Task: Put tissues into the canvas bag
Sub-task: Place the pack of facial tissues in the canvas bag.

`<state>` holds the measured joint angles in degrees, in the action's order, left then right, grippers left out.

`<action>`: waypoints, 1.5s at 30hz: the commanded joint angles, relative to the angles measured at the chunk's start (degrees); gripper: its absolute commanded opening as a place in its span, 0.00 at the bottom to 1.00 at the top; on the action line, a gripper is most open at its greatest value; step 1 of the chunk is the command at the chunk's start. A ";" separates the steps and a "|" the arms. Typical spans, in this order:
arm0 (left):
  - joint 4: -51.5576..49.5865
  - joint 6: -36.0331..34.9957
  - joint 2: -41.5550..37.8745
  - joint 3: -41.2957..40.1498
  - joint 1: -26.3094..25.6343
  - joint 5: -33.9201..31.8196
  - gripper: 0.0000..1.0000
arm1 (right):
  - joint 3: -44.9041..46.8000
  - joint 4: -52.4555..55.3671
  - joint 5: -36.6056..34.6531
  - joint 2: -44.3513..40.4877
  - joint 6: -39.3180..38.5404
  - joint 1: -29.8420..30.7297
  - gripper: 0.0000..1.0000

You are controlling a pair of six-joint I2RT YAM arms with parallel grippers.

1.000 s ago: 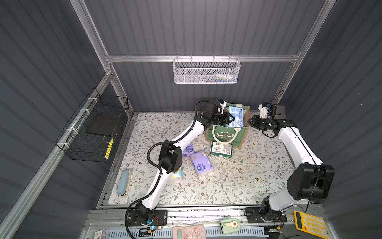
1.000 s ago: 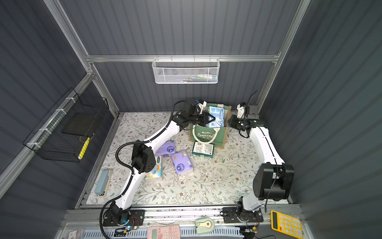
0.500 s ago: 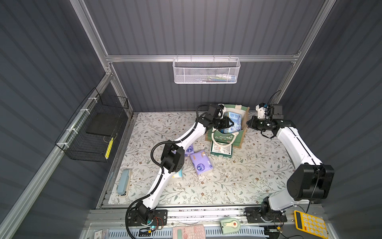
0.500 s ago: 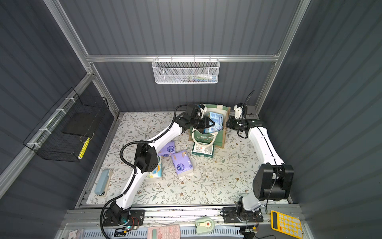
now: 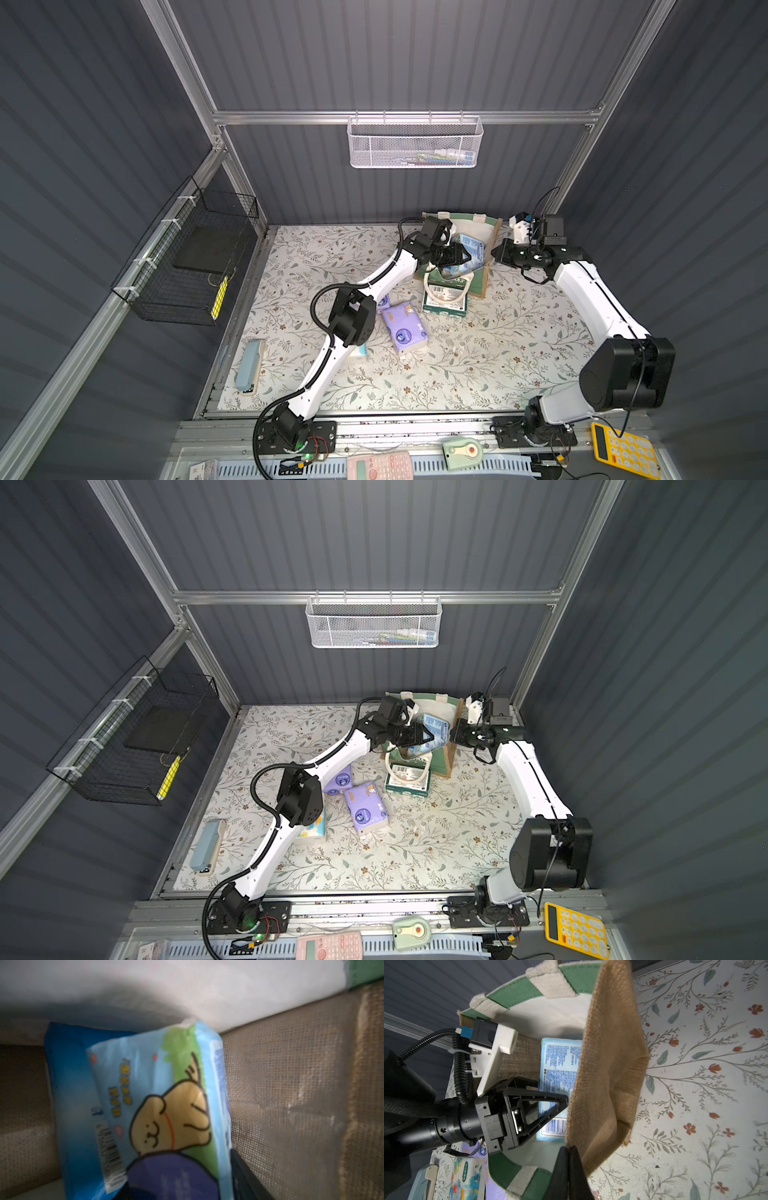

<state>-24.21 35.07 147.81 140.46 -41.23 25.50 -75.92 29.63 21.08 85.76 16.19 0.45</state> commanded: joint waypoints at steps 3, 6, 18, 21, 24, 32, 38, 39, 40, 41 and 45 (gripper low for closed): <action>-2.15 -1.84 3.78 0.62 -0.43 -0.65 0.72 | 1.90 -1.59 1.75 -2.24 1.30 0.34 0.00; -2.60 -1.92 3.67 0.69 -0.43 -1.22 0.88 | 2.49 -1.77 1.70 -2.64 1.52 0.34 0.00; -0.06 -4.21 -2.33 0.26 -0.31 -4.37 1.00 | 5.17 -3.65 2.25 -4.00 3.15 -1.14 0.00; -3.31 -5.26 -1.05 2.29 -0.25 -5.28 0.99 | 5.21 -3.56 1.98 -4.61 3.15 -1.24 0.00; -3.72 -5.89 -2.33 1.57 -0.22 -6.18 0.99 | 5.07 -3.10 1.93 -4.90 2.80 -1.61 0.00; -2.89 -7.86 -5.49 0.05 -0.22 -8.61 0.93 | 4.82 -3.29 3.24 -5.25 3.31 -2.82 0.00; -1.32 -4.26 -1.10 2.18 -0.33 -1.52 0.80 | 5.67 -3.83 4.19 -5.09 4.06 -2.76 0.00; -1.24 -3.93 -0.73 2.19 -0.34 -1.25 0.80 | 5.70 -3.72 4.07 -5.07 4.03 -2.78 0.00; -1.41 -3.51 -0.10 2.18 -0.34 -1.11 0.80 | 5.70 -3.70 3.89 -5.11 3.96 -2.78 0.00; -1.75 -3.43 0.16 2.18 -0.30 -1.28 0.80 | 5.73 -3.70 3.72 -5.26 3.81 -2.79 0.00; -2.91 -3.70 0.47 2.06 -0.34 -2.31 0.80 | 5.70 -3.53 3.53 -5.18 3.75 -2.82 0.00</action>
<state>-25.78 30.79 146.54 141.40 -41.60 22.35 -70.72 26.24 24.03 82.02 19.64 -2.28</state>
